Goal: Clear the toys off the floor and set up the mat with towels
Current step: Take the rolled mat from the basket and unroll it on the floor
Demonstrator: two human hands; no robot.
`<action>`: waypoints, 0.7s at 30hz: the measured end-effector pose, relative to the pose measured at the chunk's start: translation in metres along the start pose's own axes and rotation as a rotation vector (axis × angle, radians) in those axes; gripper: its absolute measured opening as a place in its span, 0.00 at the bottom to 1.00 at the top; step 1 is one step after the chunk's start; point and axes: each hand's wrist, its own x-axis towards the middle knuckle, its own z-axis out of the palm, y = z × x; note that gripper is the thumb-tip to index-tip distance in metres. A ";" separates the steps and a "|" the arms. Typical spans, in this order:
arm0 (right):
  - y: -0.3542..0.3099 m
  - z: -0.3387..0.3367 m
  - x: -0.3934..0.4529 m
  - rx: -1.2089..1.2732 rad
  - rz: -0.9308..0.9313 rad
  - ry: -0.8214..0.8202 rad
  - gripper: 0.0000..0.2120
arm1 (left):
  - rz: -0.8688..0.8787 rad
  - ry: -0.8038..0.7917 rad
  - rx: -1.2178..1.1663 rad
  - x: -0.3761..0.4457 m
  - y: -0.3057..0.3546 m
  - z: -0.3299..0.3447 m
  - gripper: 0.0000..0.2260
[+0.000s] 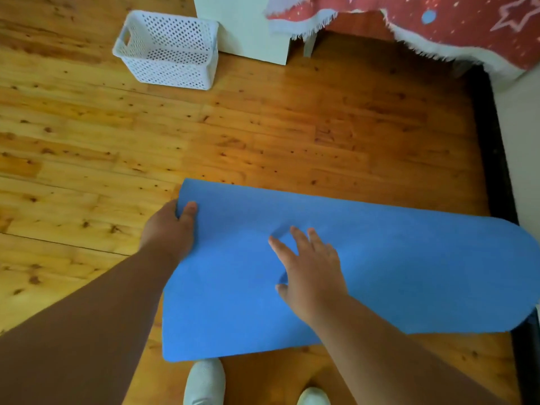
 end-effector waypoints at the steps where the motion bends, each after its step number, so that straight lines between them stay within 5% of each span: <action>1: 0.003 0.012 0.003 -0.003 -0.006 -0.007 0.41 | 0.003 -0.010 0.022 0.005 -0.009 0.009 0.19; 10: -0.016 0.080 0.022 -0.015 -0.082 0.041 0.36 | 0.041 -0.108 0.178 0.060 -0.078 0.050 0.21; 17: -0.019 0.115 0.038 -0.034 -0.044 -0.090 0.37 | 0.019 -0.113 0.294 0.051 -0.088 0.098 0.23; 21: -0.014 0.125 0.040 -0.026 -0.038 -0.100 0.37 | 0.288 -0.018 0.507 0.000 -0.081 0.121 0.28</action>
